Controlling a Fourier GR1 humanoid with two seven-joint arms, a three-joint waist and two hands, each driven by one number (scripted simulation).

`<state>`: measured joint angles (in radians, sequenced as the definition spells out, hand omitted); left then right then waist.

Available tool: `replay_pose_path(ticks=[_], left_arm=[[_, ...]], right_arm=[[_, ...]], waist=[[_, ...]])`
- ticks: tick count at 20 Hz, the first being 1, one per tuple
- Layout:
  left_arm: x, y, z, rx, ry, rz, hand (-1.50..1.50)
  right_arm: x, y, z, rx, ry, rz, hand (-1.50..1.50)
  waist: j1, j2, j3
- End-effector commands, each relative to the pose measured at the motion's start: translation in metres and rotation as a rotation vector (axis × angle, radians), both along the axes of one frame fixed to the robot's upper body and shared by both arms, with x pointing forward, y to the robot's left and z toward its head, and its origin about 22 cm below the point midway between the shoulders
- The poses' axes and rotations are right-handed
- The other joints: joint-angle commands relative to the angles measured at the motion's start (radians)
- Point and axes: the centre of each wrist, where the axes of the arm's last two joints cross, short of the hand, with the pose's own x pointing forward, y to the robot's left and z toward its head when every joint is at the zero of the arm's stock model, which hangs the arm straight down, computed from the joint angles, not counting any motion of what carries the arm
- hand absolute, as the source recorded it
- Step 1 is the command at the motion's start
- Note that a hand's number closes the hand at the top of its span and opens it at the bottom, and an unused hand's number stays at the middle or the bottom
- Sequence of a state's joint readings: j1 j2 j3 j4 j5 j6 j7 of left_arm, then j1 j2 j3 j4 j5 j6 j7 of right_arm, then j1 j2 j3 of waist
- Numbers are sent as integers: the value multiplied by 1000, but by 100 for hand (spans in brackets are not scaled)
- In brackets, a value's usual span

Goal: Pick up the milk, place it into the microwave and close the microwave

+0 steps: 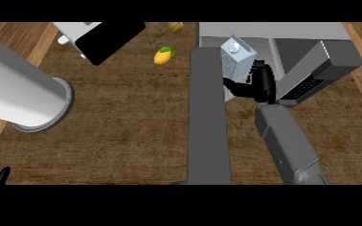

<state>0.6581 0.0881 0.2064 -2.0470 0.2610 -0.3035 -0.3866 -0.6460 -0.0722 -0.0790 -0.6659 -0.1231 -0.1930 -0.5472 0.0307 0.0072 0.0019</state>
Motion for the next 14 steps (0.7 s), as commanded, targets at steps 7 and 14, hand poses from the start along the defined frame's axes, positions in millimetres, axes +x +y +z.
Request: replay_pose_path(ticks=[7,14], left_arm=[[-3,8,-4,-5,-6,-28,-150],[3,17,-4,-5,-11,-12,-150]], right_arm=[[24,9,-2,-108,-121,-54,150],[34,17,8,-286,-157,-92,150]], waist=[[31,13,0],[37,16,0]])
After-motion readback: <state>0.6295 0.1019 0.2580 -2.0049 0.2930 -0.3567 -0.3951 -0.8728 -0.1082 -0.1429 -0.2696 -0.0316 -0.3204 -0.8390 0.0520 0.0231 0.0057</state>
